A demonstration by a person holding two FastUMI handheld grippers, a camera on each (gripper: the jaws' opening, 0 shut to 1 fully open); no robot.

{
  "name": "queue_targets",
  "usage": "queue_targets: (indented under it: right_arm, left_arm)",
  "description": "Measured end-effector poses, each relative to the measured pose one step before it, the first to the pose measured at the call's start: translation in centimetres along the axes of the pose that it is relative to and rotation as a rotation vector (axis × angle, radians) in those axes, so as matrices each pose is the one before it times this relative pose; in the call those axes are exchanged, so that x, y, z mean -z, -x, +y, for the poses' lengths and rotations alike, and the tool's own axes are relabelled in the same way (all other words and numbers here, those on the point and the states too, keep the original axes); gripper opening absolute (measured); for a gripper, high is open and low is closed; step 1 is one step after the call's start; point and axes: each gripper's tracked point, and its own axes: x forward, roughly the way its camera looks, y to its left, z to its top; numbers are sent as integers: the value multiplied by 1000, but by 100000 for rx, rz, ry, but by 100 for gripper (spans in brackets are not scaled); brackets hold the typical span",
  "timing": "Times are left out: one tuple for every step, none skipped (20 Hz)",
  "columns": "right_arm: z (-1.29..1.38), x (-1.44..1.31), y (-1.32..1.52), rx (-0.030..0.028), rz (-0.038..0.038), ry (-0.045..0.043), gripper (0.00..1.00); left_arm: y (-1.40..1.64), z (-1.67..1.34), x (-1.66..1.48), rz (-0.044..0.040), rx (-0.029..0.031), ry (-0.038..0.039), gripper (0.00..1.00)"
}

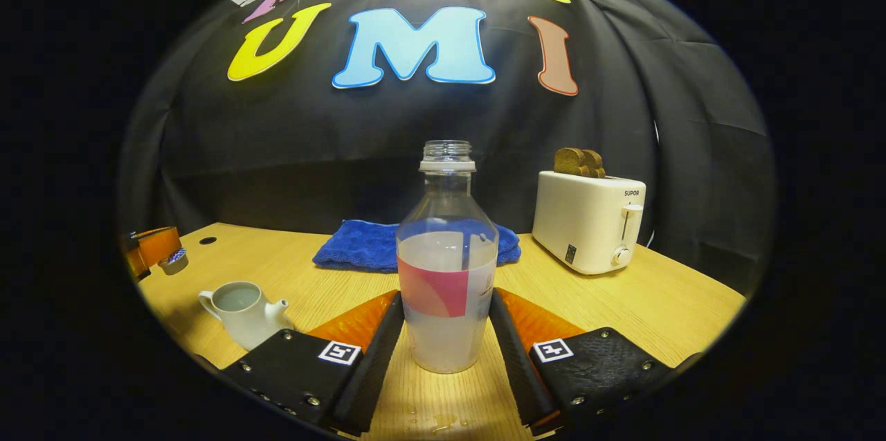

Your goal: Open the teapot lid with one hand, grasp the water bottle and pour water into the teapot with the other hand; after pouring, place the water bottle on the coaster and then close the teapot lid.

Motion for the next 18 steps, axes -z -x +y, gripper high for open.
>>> queue_targets:
  right_arm:
    - [-103,-59,21,1142,-45,1956,76]
    - [-29,-93,217,1285,-610,3846,76]
    - [-188,-273,271,1783,-803,5443,76]
    - [-228,-44,59,2408,-821,6857,76]
    - [-254,-373,168,2436,-1636,7009,73]
    - [18,-93,142,1989,-1429,7220,73]
    - [183,-107,139,1121,-708,7266,73]
    - [574,-10,119,-262,-368,7007,73]
    - [714,-208,99,-1605,-621,6177,73]
    - [873,-102,139,-1919,-585,5446,73]
    - [710,-284,114,-1916,-915,5232,73]
    - [522,-367,120,-1094,-1298,5803,73]
    - [65,-573,144,-179,-1760,5971,73]
    - [86,-549,142,-553,-1848,5650,73]
    - [-115,-731,252,-132,-1929,5508,73]
    - [-256,-511,197,83,-1808,4671,73]
    - [-483,-377,127,352,-1153,4209,73]
    - [-326,-250,-18,-31,-608,3185,73]
  left_arm:
    - [-60,-119,55,16,452,707,12]
    - [-51,-150,209,251,478,967,12]
    - [-84,-233,217,705,726,570,12]
    - [-65,-41,308,583,314,498,12]
    - [-86,-157,248,548,948,496,12]
    - [-11,-5,109,99,256,477,12]
    - [86,90,-84,73,35,34,12]
    - [-46,85,-42,-538,118,528,12]
    - [17,0,-168,-253,367,673,12]
    - [0,79,-2,-248,-270,224,12]
    - [5,126,-100,-329,-189,-152,10]
    - [66,222,36,-152,-259,-106,10]
    - [-64,159,2,146,-104,219,10]
    - [-109,159,128,329,-57,793,12]
    - [-81,139,102,498,67,1067,12]
    - [126,203,83,285,-111,884,12]
    - [-60,204,-161,-341,-227,636,12]
    - [-45,197,102,-1,-265,-34,12]
